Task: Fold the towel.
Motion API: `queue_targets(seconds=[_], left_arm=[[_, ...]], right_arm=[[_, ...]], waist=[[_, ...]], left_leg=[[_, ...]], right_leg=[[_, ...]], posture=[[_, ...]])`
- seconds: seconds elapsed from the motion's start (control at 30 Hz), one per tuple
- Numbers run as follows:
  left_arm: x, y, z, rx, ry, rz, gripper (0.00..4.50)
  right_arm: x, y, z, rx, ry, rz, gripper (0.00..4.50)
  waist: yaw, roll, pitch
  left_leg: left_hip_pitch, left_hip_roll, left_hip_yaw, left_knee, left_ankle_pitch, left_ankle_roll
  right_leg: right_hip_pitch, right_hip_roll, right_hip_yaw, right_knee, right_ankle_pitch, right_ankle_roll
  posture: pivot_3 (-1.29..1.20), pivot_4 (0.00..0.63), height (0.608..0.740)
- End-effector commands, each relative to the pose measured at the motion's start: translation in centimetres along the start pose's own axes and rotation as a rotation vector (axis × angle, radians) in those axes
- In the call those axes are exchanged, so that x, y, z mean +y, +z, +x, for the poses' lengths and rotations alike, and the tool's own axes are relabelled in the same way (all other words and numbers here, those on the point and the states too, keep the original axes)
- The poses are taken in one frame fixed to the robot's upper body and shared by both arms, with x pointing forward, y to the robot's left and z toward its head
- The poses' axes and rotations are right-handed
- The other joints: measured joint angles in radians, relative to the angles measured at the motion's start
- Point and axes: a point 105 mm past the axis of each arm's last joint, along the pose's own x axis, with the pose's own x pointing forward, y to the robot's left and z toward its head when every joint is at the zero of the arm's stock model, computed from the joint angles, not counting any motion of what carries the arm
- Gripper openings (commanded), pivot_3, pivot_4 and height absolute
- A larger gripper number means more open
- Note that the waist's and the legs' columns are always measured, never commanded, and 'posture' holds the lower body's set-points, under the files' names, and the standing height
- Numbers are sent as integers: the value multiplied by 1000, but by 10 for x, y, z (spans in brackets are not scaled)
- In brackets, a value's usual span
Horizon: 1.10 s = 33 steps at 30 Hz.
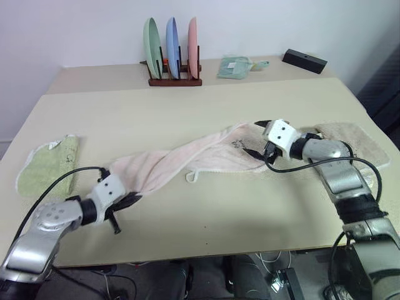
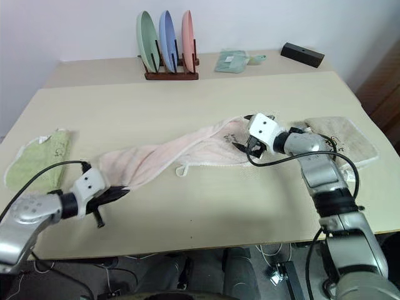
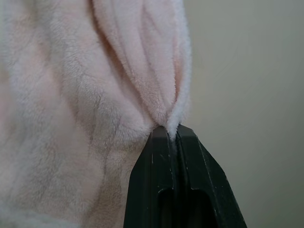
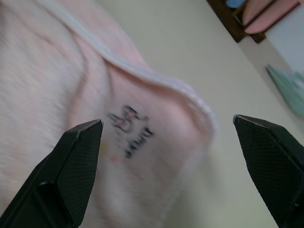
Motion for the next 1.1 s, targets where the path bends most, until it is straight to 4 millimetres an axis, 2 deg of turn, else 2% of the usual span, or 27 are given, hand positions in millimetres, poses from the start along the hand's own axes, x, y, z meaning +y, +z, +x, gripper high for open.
queue_targets(seconds=[0.03, 0.4, 0.47, 0.53, 0.7, 0.73, 0.87, 0.97, 1.03, 1.1], left_arm=[[4, 9, -9, -27, 40, 14, 34], [-4, 6, -9, -18, 47, 0, 34], [-5, 5, -10, -15, 48, -4, 0], [-7, 4, -11, -10, 51, -9, 0], [-10, 2, -12, -5, 46, -14, 0], [-11, 2, -12, -3, 43, -15, 0], [-10, 2, -11, -2, 45, -15, 0], [-4, 7, -11, -23, 72, -13, 0], [9, 18, -12, -88, 139, -15, 0], [36, 36, -15, -185, 274, -26, 0]], right_arm=[[-11, 5, 16, 1, -9, -157, 4500], [-23, 23, 62, 13, -42, -410, 4500], [-23, 24, 65, 21, -44, -451, 3958], [-23, 25, 67, 22, -43, -473, 3209], [-22, 21, 66, 23, -40, -480, 510], [-21, 20, 65, 26, -39, -482, 84], [-19, 14, 63, 36, -31, -492, 10], [-25, 13, 57, 34, -55, -490, 10], [-34, 14, 51, 31, -89, -496, 10], [-50, 20, 42, 19, -150, -484, 10]], waist=[[-2, 0, 0], [-27, 0, 0], [-28, 0, 0], [-28, 0, 0], [-27, 0, 0], [-27, 0, 0], [-28, 0, 0], [-28, 0, 0], [-23, 0, 0], [-20, 0, 0]], left_leg=[[0, 0, 0, 0, 0, 0], [0, 0, 1, -2, 0, 0], [0, 0, 1, -3, 0, -1], [0, 0, 1, -4, 0, -1], [0, 0, 1, -4, 0, -1], [0, 0, 1, -4, 1, -1], [0, 0, 1, -4, 1, -1], [0, 0, 1, -4, 1, -1], [0, 0, 1, -4, 1, -1], [0, 0, 1, -3, 1, -1]], right_leg=[[0, 0, 0, 0, 0, 0], [-3, 1, 1, 1, 1, -1], [-3, 1, 1, 1, 1, -1], [-4, 2, 2, 1, 1, -1], [-4, 2, 2, 1, 1, -1], [-4, 2, 2, 1, 1, -1], [-4, 3, 2, 2, 1, -1], [-4, 3, 2, 2, 1, -1], [-4, 3, 2, 2, 1, -1], [-4, 3, 2, 1, 1, -1]], posture=[[0, 150, 730], [0, 150, 730], [0, 150, 730], [0, 150, 730], [0, 150, 730], [0, 150, 730], [0, 150, 730], [0, 150, 730], [0, 150, 730], [0, 150, 730]])
